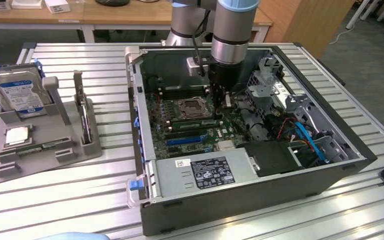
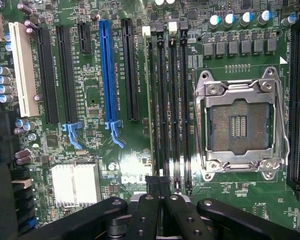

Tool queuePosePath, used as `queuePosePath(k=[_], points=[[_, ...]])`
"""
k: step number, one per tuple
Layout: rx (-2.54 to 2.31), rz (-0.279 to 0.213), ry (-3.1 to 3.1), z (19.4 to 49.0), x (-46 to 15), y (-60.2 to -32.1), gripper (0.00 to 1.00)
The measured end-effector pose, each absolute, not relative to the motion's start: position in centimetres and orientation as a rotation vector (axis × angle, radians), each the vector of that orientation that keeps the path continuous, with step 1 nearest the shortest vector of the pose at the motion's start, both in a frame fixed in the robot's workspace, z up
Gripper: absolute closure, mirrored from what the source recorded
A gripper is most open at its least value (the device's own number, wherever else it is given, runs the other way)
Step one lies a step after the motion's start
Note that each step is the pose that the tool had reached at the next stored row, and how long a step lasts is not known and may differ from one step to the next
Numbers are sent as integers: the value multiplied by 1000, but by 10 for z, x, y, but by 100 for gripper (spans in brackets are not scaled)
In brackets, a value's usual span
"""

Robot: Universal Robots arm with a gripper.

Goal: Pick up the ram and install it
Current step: 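Press down the ram until it locks into place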

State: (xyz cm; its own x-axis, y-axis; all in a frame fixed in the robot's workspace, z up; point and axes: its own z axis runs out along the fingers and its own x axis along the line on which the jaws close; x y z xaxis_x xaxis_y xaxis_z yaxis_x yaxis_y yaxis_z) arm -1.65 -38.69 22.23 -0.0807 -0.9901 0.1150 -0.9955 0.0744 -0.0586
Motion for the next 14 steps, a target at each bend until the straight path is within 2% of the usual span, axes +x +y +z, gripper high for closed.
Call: queuePosePath(k=[5,14], points=[[2098,188,-2269,221,-16,-387,90],[2088,158,-2254,226,-15,-387,90]])
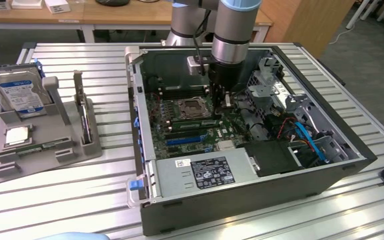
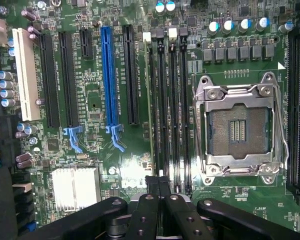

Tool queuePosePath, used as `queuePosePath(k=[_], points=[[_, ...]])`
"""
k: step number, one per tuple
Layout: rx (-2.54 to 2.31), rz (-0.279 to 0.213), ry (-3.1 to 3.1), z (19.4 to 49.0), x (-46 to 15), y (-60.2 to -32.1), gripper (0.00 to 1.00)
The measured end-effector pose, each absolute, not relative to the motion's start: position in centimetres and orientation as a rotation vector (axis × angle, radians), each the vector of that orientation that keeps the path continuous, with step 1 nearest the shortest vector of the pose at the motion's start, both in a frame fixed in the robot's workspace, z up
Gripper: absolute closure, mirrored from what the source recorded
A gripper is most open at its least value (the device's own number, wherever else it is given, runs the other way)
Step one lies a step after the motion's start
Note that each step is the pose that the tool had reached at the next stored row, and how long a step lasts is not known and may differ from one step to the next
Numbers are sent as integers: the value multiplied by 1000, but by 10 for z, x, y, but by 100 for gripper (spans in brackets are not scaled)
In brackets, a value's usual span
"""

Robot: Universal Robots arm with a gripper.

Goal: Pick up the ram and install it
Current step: 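Press down the ram until it locks into place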

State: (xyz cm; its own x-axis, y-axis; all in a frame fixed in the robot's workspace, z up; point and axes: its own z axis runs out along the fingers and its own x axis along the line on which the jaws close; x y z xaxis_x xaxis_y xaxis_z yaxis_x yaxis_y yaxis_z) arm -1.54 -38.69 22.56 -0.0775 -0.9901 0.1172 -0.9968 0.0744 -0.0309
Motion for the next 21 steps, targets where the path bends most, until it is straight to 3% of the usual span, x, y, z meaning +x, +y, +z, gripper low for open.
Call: queuePosePath(k=[21], points=[[2086,153,-2250,232,-43,-387,90]])
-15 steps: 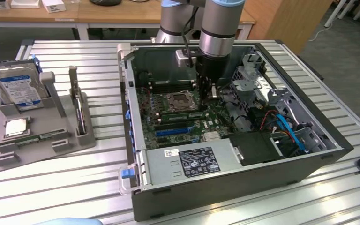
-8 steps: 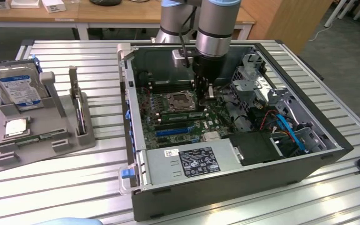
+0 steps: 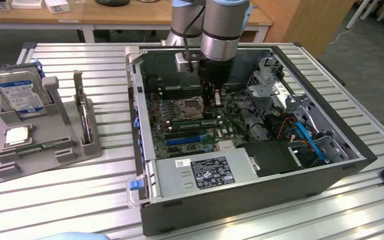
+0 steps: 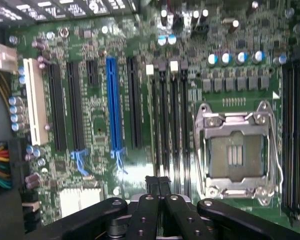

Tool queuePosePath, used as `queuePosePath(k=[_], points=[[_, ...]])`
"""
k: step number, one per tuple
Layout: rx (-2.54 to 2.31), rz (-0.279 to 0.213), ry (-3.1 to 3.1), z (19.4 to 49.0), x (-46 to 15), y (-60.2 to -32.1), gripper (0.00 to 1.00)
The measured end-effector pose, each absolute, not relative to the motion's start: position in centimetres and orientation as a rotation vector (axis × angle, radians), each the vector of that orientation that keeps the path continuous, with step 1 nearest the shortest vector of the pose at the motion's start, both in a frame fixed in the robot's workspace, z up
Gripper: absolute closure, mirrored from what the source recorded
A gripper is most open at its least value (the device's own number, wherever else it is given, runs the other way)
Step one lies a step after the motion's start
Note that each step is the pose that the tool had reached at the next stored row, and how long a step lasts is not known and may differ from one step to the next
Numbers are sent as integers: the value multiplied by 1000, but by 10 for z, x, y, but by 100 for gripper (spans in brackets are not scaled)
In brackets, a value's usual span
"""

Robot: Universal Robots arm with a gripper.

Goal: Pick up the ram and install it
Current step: 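Press down the ram until it locks into place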

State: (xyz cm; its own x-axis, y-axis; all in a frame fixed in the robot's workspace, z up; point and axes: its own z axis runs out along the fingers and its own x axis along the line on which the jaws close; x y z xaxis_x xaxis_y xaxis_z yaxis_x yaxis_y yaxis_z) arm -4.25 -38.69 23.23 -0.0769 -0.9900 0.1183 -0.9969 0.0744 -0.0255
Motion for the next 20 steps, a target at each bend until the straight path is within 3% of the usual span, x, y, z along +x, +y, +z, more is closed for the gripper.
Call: queuePosePath(k=[20], points=[[2067,194,-2229,232,-77,-387,90]])
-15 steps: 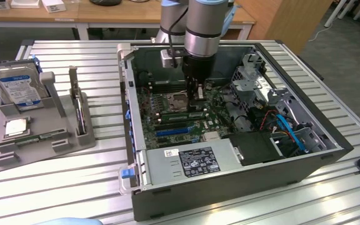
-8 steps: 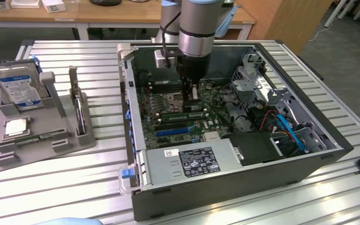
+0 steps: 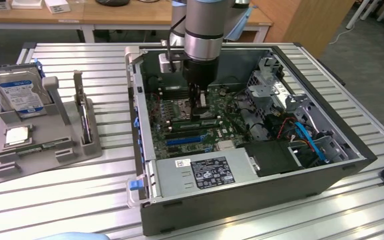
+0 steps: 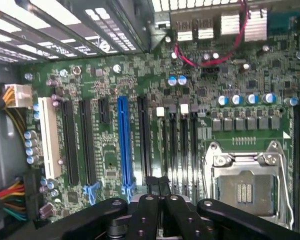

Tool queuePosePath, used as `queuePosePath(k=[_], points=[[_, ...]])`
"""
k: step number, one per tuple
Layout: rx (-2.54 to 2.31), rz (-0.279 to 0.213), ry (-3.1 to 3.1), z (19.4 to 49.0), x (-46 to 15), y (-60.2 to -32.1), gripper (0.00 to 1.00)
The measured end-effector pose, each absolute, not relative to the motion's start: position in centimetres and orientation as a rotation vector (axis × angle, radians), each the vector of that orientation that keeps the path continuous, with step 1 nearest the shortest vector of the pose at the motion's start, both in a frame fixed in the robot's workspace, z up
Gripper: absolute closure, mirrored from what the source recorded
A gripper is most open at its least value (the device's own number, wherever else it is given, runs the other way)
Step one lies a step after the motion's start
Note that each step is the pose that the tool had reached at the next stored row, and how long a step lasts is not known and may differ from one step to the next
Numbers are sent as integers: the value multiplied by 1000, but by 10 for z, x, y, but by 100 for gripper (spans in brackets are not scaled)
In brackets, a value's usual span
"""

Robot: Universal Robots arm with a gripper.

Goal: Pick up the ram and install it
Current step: 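Press down the ram until it locks into place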

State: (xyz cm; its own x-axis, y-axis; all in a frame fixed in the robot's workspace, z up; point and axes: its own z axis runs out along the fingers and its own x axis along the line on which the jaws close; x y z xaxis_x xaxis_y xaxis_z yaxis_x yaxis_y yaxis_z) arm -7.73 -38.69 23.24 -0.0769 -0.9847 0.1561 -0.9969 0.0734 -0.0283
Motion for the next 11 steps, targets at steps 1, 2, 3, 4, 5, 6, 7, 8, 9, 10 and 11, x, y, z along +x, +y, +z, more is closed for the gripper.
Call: queuePosePath(k=[1,2,3,4,5,6,7,8,9,10,11], points=[[2065,198,-2227,232,-79,-387,90],[2063,202,-2225,232,-80,-387,90],[2058,212,-2220,232,-84,-387,90],[2058,212,-2220,232,-84,-386,90],[2059,212,-2219,232,-86,-382,90],[2059,212,-2219,231,-87,-381,90],[2060,212,-2219,231,-87,-381,90],[2060,213,-2219,231,-87,-381,90],[2060,213,-2219,231,-87,-381,90],[2060,213,-2219,231,-87,-381,90],[2060,213,-2219,231,-87,-381,90]])
